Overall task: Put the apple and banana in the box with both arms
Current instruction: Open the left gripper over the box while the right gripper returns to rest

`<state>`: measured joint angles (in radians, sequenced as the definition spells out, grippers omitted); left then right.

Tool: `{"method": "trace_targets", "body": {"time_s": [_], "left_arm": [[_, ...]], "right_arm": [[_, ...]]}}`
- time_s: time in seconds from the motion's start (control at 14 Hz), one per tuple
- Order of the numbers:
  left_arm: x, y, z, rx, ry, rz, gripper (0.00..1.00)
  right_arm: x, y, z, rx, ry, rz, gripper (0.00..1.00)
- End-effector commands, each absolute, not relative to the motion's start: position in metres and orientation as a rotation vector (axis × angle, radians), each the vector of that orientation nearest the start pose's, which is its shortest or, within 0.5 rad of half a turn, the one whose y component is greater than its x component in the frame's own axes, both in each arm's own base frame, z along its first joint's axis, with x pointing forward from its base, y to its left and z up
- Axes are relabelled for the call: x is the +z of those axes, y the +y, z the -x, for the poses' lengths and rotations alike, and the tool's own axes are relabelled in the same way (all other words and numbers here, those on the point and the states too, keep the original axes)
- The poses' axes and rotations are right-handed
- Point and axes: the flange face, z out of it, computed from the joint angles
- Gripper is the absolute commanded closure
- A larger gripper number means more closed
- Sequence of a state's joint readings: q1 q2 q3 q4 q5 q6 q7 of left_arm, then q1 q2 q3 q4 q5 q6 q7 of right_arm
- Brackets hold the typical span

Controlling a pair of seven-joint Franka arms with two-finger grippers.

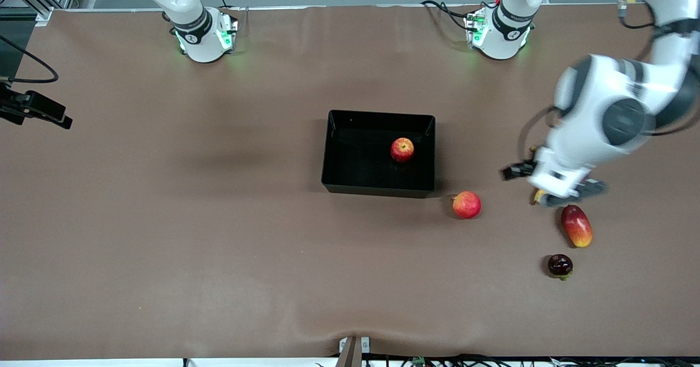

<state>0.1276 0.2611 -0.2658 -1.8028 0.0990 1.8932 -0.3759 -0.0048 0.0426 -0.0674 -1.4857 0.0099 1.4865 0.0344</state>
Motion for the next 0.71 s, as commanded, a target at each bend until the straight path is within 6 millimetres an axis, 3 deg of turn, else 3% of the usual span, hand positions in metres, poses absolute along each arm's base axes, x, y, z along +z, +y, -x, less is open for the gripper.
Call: {"method": "trace_targets", "body": {"time_s": [0.0,0.36,0.64], "left_arm": [[0.351,-0.017,-0.591,0.259,-0.176,3.08,0.0],[0.273,0.047,-0.577,0.213,0.058,3.139,0.0],[0.212,0.059,-0.567,0.192,0.123,3.132,0.0]], "right_arm": [[0.64,-0.038,-0.562,0.015,0.166,3.152,0.0],[0.639,-0.039,-0.566,-0.014,0.166,3.159,0.0],[0.638,-0.04,-0.567,-0.017,0.163,3.155,0.0]]}}
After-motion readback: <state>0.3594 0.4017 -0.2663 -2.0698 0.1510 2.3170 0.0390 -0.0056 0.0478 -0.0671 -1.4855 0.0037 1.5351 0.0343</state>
